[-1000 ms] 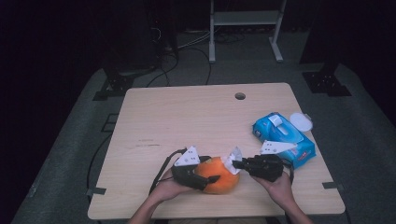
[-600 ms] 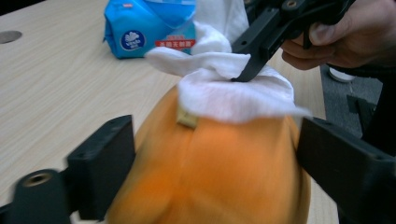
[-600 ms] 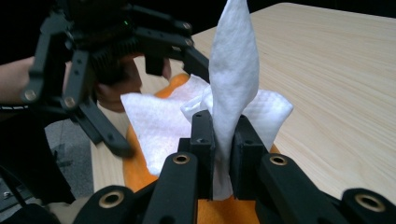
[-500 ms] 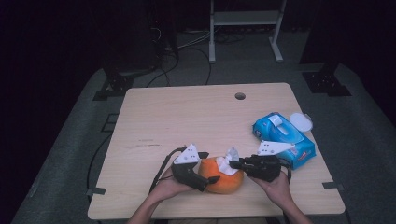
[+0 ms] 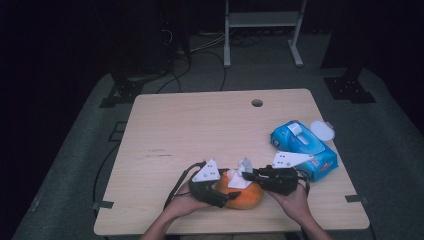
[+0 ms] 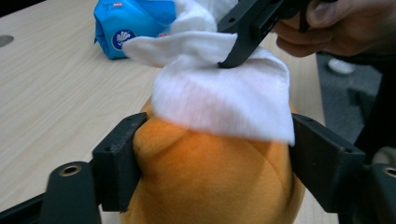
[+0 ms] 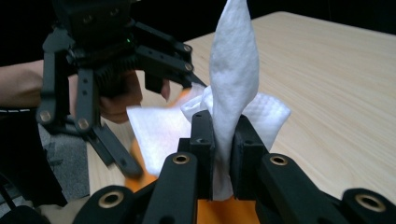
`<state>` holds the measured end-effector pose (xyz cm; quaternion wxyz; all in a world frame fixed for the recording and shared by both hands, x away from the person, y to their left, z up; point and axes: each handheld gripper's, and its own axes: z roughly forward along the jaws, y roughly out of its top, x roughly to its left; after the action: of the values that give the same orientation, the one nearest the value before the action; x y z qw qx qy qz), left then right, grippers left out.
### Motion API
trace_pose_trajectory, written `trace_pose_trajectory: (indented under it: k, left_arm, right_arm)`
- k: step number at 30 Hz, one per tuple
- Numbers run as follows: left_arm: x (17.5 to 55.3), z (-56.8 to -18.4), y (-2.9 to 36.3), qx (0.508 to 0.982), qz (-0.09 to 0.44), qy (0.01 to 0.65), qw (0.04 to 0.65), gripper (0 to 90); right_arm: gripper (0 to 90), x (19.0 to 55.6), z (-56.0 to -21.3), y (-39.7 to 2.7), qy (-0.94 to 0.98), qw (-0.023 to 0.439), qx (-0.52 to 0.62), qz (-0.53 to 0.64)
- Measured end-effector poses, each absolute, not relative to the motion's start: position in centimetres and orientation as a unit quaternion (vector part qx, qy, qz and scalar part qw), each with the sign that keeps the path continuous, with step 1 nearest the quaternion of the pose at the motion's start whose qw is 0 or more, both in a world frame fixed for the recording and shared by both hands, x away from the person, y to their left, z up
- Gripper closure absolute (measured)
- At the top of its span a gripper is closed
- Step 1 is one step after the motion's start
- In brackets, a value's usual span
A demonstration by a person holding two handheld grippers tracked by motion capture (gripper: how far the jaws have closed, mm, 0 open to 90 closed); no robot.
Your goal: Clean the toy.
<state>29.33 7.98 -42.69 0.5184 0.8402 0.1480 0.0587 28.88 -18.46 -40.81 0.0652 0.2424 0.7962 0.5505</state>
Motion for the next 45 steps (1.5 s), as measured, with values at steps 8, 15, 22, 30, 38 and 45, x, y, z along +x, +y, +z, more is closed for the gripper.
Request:
trace_pose_trajectory:
  k: [8,15,22,30,38,45]
  left_arm:
    - [30.7,-43.7,8.8,0.83,0.009,0.172,0.531,17.3]
    - [29.6,-43.1,7.6,0.84,0.048,0.154,0.519,26.3]
    - [29.6,-43.3,7.9,0.837,0.04,0.148,0.526,26.0]
    - [29.7,-43.5,8.0,0.837,0.034,0.149,0.525,24.0]
    - [29.0,-42.9,7.4,0.837,0.062,0.149,0.522,33.3]
    - [28.9,-41.7,7.5,0.83,0.079,0.152,0.531,36.0]
  right_arm:
    - [80.5,29.4,-41.5,-20.0,0.791,0.062,0.27,0.545]
    - [80.5,28.5,-40.3,-18.5,0.792,0.073,0.241,0.557]
    - [80.7,28.5,-40.5,-18.5,0.801,0.08,0.233,0.545]
    - [80.6,28.7,-40.7,-19.0,0.803,0.082,0.243,0.538]
    - [80.8,27.5,-39.6,-16.9,0.807,0.084,0.201,0.55]
    - [80.9,28.6,-39.9,-18.9,0.792,0.083,0.235,0.557]
